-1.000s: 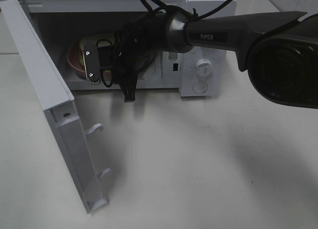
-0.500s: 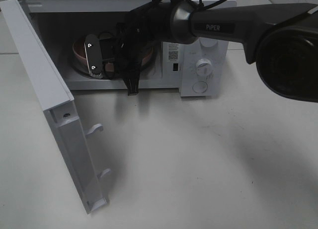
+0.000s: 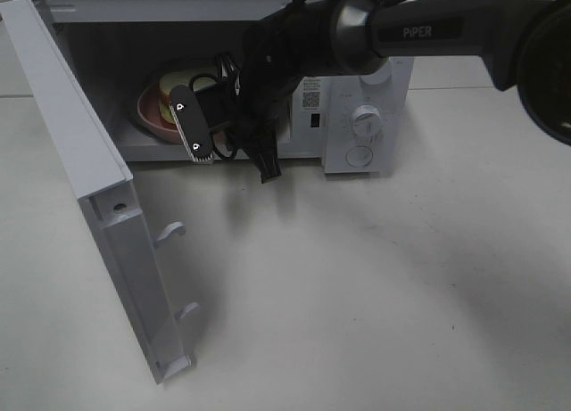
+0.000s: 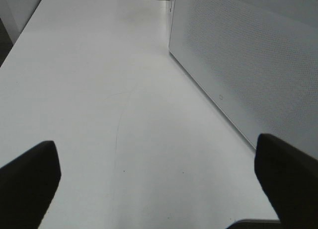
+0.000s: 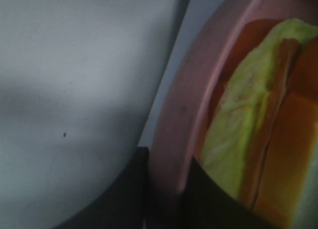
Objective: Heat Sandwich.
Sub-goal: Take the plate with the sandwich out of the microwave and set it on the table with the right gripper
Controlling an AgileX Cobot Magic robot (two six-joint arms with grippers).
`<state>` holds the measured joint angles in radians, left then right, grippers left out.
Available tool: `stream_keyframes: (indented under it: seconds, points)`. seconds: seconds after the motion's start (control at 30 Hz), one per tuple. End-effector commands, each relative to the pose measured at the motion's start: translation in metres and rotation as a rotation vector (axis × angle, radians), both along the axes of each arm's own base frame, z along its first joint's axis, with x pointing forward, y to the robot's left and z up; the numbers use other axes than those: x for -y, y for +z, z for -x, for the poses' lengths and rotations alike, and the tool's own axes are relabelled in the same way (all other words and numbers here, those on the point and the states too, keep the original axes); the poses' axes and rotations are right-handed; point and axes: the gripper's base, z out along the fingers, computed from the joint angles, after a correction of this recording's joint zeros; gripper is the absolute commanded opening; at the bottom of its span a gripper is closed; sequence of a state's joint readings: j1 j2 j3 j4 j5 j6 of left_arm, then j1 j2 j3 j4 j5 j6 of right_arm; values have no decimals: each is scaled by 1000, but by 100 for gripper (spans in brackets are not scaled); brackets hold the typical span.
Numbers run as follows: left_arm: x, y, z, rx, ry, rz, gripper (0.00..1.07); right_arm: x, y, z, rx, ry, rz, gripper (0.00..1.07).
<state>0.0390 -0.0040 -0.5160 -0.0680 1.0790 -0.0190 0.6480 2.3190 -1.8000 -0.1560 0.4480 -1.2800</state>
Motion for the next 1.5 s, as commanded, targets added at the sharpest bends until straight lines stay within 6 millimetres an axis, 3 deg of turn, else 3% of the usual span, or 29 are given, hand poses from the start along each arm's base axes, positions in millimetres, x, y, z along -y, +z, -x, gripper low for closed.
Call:
stream_keyframes:
  seconds: [0.03, 0.5, 1.1, 1.5]
  points:
    - [0, 0, 0, 10, -2, -2, 100, 9, -2, 8, -19, 26, 66, 0]
    - [0, 0, 0, 10, -2, -2, 100, 28, 15, 23, 55, 129, 96, 0]
    - [0, 0, 0, 10, -2, -2, 100, 42, 38, 44, 43, 217, 4, 0]
    - [0, 0, 0, 10, -2, -2, 100, 68, 48, 70, 111, 226, -37, 0]
